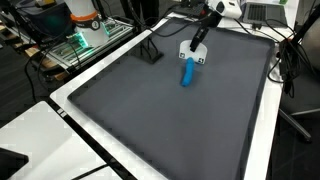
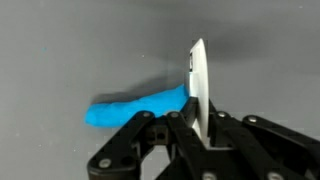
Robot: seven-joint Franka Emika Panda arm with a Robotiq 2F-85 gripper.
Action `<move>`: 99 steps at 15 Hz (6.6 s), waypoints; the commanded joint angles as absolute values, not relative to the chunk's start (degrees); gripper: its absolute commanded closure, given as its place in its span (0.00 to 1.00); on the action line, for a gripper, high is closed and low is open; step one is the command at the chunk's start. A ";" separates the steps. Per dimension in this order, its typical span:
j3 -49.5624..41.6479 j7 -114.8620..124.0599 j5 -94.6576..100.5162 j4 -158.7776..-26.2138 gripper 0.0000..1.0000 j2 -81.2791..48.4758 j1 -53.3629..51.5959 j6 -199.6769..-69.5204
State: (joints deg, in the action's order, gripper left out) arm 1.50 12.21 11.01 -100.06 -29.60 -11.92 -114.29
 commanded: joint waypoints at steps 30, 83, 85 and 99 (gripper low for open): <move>2.07 0.79 12.80 -98.44 0.98 -30.58 -9.23 -115.38; 2.13 1.44 13.92 -107.36 0.98 -26.52 -8.59 -118.94; 2.14 1.64 13.85 -107.33 0.98 -25.85 -8.60 -119.40; 0.62 2.86 15.49 -103.68 0.98 -24.69 -7.92 -118.78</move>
State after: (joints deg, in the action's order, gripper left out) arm 0.86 1.95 14.23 -103.88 -24.37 -8.39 -118.02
